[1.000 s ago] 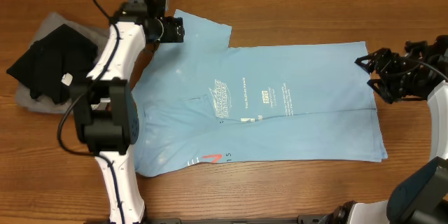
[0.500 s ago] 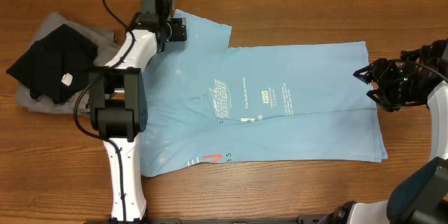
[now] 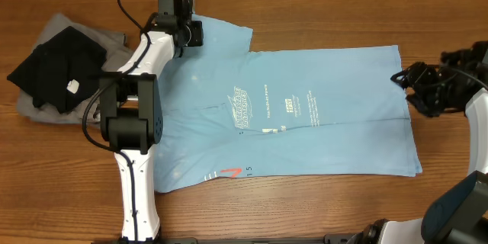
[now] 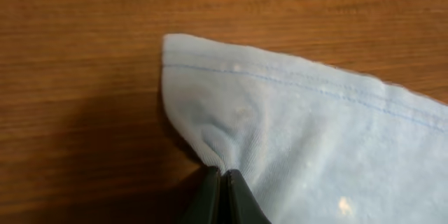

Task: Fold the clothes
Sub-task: 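Move both grippers to the shirt's top corners and grasp them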

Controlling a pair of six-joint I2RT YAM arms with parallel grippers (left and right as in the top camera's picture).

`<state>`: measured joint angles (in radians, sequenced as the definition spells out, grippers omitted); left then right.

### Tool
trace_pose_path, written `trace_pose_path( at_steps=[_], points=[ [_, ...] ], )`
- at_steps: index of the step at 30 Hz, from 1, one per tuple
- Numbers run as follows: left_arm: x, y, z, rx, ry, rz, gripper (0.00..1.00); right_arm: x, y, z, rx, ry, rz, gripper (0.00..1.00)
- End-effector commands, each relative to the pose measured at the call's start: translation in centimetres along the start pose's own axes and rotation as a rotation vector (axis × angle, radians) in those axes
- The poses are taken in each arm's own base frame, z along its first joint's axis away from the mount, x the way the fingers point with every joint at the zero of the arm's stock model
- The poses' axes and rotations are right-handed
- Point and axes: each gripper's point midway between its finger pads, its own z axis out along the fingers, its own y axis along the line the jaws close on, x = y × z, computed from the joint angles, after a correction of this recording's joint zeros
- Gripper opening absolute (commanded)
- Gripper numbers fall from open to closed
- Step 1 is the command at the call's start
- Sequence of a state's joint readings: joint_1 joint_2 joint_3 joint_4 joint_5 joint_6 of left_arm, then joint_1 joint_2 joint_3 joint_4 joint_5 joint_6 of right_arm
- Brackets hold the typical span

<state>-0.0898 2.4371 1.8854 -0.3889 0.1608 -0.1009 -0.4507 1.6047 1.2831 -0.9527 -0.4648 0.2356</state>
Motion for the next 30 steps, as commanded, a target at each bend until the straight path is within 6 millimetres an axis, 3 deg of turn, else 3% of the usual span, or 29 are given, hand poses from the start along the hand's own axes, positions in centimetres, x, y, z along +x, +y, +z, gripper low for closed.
trace_pose_path(
  at_steps=[1, 7, 10, 16, 22, 30],
  points=[
    [-2.2, -1.2, -3.5, 0.026, -0.032, 0.030, 0.04, -2.4, 0.6, -0.7, 0.008, -0.099, -0.049, 0.71],
    [-4.0, -2.0, -8.1, 0.019, -0.054, 0.054, 0.04, -6.7, 1.7, -1.1, -0.020, -0.269, -0.120, 0.67],
    [-4.7, -2.4, -10.0, 0.021, -0.070, 0.057, 0.04, -8.3, 1.5, -0.1, -0.026, -0.305, -0.108, 0.67],
    [-4.8, -3.5, -12.7, 0.041, -0.059, 0.058, 0.04, -10.4, 0.0, 5.1, -0.017, -0.303, -0.108, 0.68],
    [-3.6, -6.4, -14.6, 0.154, -0.005, 0.064, 0.04, -11.9, -1.5, 9.8, -0.005, -0.318, -0.127, 0.68],
    [-1.7, -7.4, -16.8, 0.163, 0.075, 0.059, 0.04, -13.4, -3.0, 13.9, 0.036, -0.377, -0.153, 0.68]
  ],
)
